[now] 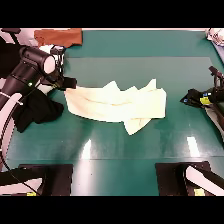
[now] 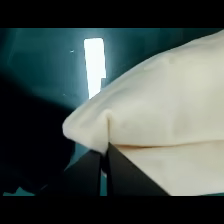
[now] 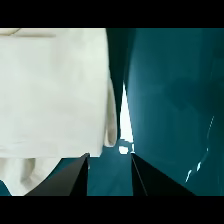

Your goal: Fold the shirts.

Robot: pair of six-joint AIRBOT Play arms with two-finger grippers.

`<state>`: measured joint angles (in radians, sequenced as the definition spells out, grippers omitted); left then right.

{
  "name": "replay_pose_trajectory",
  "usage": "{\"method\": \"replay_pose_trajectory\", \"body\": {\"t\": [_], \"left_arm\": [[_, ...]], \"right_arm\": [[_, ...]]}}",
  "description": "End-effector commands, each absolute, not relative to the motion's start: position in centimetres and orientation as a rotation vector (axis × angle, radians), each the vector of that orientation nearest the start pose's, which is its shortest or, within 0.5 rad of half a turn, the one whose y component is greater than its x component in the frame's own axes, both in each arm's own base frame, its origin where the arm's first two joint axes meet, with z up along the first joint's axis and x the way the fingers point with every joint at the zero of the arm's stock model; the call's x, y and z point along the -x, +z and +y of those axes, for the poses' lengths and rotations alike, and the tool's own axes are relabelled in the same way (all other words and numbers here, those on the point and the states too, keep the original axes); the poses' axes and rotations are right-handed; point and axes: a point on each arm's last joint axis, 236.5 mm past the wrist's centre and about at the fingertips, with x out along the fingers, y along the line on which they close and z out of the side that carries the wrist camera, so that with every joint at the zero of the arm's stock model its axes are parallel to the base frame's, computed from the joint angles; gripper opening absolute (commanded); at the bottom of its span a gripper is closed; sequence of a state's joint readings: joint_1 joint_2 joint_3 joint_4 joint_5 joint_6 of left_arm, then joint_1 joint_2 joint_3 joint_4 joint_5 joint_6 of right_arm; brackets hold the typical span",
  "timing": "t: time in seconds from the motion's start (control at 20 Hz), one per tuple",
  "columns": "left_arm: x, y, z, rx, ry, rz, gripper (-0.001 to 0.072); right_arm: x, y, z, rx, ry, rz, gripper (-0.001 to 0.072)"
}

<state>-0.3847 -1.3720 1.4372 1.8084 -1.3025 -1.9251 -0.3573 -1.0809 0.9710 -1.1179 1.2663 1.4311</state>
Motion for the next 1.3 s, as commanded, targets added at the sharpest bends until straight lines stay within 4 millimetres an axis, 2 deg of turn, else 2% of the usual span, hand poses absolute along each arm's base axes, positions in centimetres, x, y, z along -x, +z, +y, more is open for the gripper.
{"method": "replay_pose_trajectory", "body": {"t": [0.0, 0.05, 0.1, 0.2, 0.25, 0.3, 0.5, 0.6, 0.65, 0.75, 0.8, 0.95, 1.1, 1.15, 1.2, 1.25], "left_arm": [[-41.8, 4.7, -10.6, -0.142, 0.033, 1.152, 0.0059], [-41.8, 3.9, -10.8, -0.142, 0.032, 1.171, 0.0267], [-41.5, 2.9, -10.5, -0.159, 0.045, 1.204, 0.0338], [-41.1, 2.0, -9.0, -0.262, 0.066, 1.241, 0.0344], [-41.3, 2.3, -8.1, -0.314, 0.079, 1.235, 0.0551], [-41.5, 2.6, -7.2, -0.349, 0.090, 1.231, 0.0682], [-40.6, 4.3, -3.9, -0.296, 0.102, 1.266, 0.0685], [-39.8, 5.9, -4.5, -0.178, 0.004, 1.257, 0.0684], [-39.2, 6.7, -5.8, -0.100, -0.080, 1.252, 0.0684], [-37.8, 7.3, -8.0, -0.070, -0.244, 1.269, 0.0684], [-37.3, 6.9, -8.2, -0.092, -0.273, 1.290, 0.0684], [-35.7, 4.2, -10.9, -0.035, -0.402, 1.335, 0.0683], [-33.4, 0.6, -11.2, -0.024, -0.435, 1.414, 0.0679], [-32.6, -0.5, -11.4, -0.023, -0.454, 1.440, 0.0585], [-32.0, -1.2, -11.7, -0.014, -0.477, 1.451, 0.0544], [-31.6, -1.8, -12.2, 0.003, -0.494, 1.458, 0.0541]], "right_arm": [[-31.0, 2.7, -1.0, -0.510, 0.061, 1.228, 0.0322], [-30.6, 2.7, -0.9, -0.499, 0.068, 1.223, 0.0322], [-30.2, 2.8, -0.8, -0.489, 0.072, 1.218, 0.0323], [-29.5, 2.9, -0.5, -0.474, 0.079, 1.209, 0.0360], [-29.1, 2.8, -0.4, -0.474, 0.083, 1.215, 0.0384], [-28.8, 2.7, -0.1, -0.481, 0.089, 1.223, 0.0384], [-27.4, 1.4, 1.5, -0.520, 0.143, 1.278, 0.0390], [-27.2, 1.0, 2.2, -0.533, 0.175, 1.281, 0.0409], [-27.2, 0.9, 2.1, -0.528, 0.176, 1.278, 0.0410], [-27.8, 1.2, 2.3, -0.540, 0.180, 1.255, 0.0409], [-28.1, 1.5, 2.7, -0.551, 0.203, 1.237, 0.0410], [-29.3, 2.2, 4.5, -0.613, 0.293, 1.198, 0.0410], [-29.8, 1.0, 5.6, -0.686, 0.345, 1.241, 0.0410], [-29.5, 0.4, 5.9, -0.703, 0.365, 1.275, 0.0410], [-29.3, -0.2, 6.0, -0.708, 0.375, 1.302, 0.0410], [-29.1, -0.6, 6.1, -0.711, 0.385, 1.320, 0.0410]]}}
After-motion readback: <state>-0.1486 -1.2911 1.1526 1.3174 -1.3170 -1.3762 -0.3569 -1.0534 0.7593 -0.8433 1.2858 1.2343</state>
